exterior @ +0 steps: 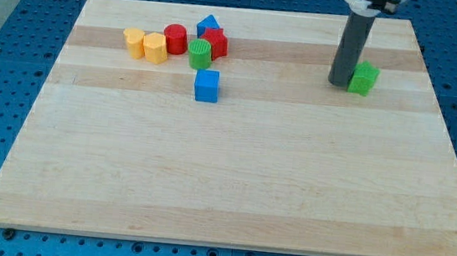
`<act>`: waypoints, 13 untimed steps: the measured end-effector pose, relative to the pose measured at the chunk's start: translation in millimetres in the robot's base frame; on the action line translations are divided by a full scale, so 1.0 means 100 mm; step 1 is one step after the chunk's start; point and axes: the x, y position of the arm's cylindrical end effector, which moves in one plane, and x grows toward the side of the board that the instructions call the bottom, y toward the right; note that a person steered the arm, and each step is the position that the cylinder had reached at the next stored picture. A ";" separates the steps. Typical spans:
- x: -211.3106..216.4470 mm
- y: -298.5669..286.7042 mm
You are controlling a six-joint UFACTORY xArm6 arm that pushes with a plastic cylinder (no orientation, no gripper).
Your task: Move blue cube closer to green star
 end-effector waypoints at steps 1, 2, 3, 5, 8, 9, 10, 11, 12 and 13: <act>0.00 -0.66; 0.00 -1.44; 0.01 -2.17; 0.39 -2.24; 0.40 -0.55; 0.40 -0.54; 0.40 -0.45; 0.40 -0.22; 0.42 0.05; 0.53 -0.03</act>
